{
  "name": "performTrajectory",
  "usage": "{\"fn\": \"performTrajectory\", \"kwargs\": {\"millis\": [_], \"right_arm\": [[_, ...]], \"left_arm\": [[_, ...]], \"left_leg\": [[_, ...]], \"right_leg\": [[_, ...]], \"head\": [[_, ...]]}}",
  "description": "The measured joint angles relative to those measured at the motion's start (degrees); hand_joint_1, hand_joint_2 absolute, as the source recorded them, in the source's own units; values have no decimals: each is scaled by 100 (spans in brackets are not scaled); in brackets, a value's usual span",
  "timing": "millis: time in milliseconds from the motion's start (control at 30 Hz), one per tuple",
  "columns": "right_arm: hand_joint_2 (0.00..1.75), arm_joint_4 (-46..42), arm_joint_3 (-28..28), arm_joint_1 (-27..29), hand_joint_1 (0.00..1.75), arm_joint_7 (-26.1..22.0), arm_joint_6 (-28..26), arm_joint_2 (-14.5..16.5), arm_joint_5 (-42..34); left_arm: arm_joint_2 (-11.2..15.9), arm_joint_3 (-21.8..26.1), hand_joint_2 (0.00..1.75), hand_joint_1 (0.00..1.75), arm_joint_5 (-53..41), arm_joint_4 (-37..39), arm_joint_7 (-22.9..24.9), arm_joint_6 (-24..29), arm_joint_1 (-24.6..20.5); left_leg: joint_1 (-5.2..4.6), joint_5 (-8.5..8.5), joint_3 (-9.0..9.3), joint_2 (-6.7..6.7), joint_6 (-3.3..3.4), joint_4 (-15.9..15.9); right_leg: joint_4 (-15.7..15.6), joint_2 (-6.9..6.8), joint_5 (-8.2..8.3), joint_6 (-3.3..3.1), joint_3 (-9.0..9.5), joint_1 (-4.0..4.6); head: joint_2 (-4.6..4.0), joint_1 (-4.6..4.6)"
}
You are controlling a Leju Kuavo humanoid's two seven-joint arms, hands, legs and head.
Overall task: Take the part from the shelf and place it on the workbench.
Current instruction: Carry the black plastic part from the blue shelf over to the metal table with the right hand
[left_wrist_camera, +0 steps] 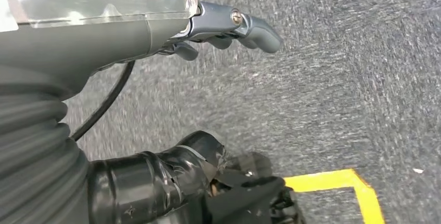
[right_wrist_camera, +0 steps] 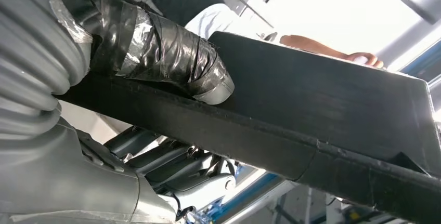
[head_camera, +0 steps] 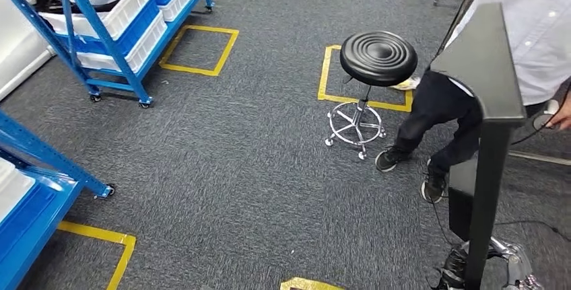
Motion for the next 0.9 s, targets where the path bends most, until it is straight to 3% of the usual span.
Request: {"fn": "performTrajectory", "kwargs": {"millis": [33, 100, 167, 233, 267, 300, 333, 400, 467, 533, 600, 667, 733, 767, 800, 833, 900], "right_arm": [[175, 1, 1, 2, 175, 0, 0, 0, 5], [175, 2, -1, -3, 175, -1, -1, -1, 11], [175, 10, -1, -28, 175, -1, -1, -2, 18], [175, 25, -2, -42, 175, 0, -1, -2, 22], [175, 33, -3, -41, 175, 0, -1, -2, 22], [175, 38, -5, -40, 175, 1, -1, -2, 22], [175, 41, -6, -41, 175, 1, -1, -2, 22], [175, 43, -9, -47, 175, 1, -1, -2, 22], [175, 43, -15, -54, 175, 0, -1, -2, 22], [175, 41, -25, -49, 175, 1, -1, -2, 23], [175, 34, -32, -48, 175, 1, -1, -2, 24], [175, 29, -34, -56, 175, 0, -1, -2, 30], [175, 29, -35, -58, 175, 0, -1, -2, 37], [175, 29, -38, -55, 175, 1, -1, -2, 38], [175, 30, -42, -54, 175, 1, -1, -2, 38], [175, 30, -49, -51, 175, 1, -1, -2, 38], [175, 29, -61, -47, 175, 1, -1, -2, 38]], "left_arm": [[-1, 0, 175, 0, -1, 0, -4, 0, -6], [-3, 0, 175, 0, -2, 1, -13, 0, -8], [-3, 0, 175, 0, -3, 1, -19, -4, 1], [-2, 0, 175, 0, -4, 1, -19, -12, 16], [-2, 0, 175, 0, -4, 1, -18, -16, 19], [-2, 0, 175, 0, -5, 1, -17, -21, 17], [-2, 0, 175, 0, -5, 2, -18, -26, 14], [-2, 0, 175, 0, -5, 1, -19, -33, 9], [-1, 0, 175, 0, -5, 1, -24, -34, 5], [0, 0, 175, 0, -6, 1, -31, -35, -13], [1, 0, 175, 0, -8, 1, -34, -36, -29], [1, 0, 175, 0, -9, 2, -35, -39, -23], [1, 0, 175, 0, -9, 2, -35, -46, 4], [1, 1, 175, 0, -9, 2, -35, -49, 16], [2, 1, 175, 0, -10, 2, -35, -51, 24], [3, 2, 175, 0, -11, 1, -35, -52, 25], [8, 3, 175, 0, -13, 0, -35, -55, 20]], "left_leg": [[11, 26, 13, 66, 15, -35], [40, 92, 41, 213, 66, -132], [45, 122, 47, 386, 103, -178], [37, 112, 35, 570, 113, -165], [36, 102, 32, 655, 110, -156], [37, 88, 34, 734, 102, -146], [39, 69, 44, 805, 87, -133], [23, 17, 70, 923, 34, -94], [-9, -23, 92, 1019, -25, -64], [-15, -46, 119, 1095, -87, -63], [15, -179, 86, 930, -151, 69], [42, -515, -145, 632, -180, 602], [47, -814, -480, 511, -185, 1312], [47, -829, -578, 496, -184, 1498], [48, -729, -587, 488, -178, 1482], [49, -533, -501, 463, -165, 1255], [62, -138, -221, 236, -126, 547]], "right_leg": [[-10, 27, 15, 38, -17, -7], [121, -162, -95, 97, -97, 14], [666, -485, -438, 137, -342, 23], [1314, -615, -718, 180, -625, -2], [1436, -644, -721, 202, -666, -20], [1339, -674, -617, 221, -594, -38], [1028, -736, -439, 233, -410, -52], [284, -997, -179, 218, 0, -41], [-31, -1132, -142, 154, 151, 1], [-38, -1016, -133, 80, 137, 16], [-64, -897, -106, 11, 143, -4], [-78, -779, -86, -45, 142, -19], [-75, -642, -81, -71, 132, -9], [-72, -563, -81, -73, 133, -4], [-66, -481, -81, -74, 137, 0], [-60, -397, -82, -73, 144, 0], [-30, -251, -87, -55, 137, 6]], "head": [[0, -1], [0, 9], [0, 24], [0, 29], [0, 28], [0, 29], [0, 29], [0, 28], [0, 20], [0, 13], [0, 14], [0, 12], [0, 9], [0, 9], [0, 9], [0, 8], [0, 9]]}}
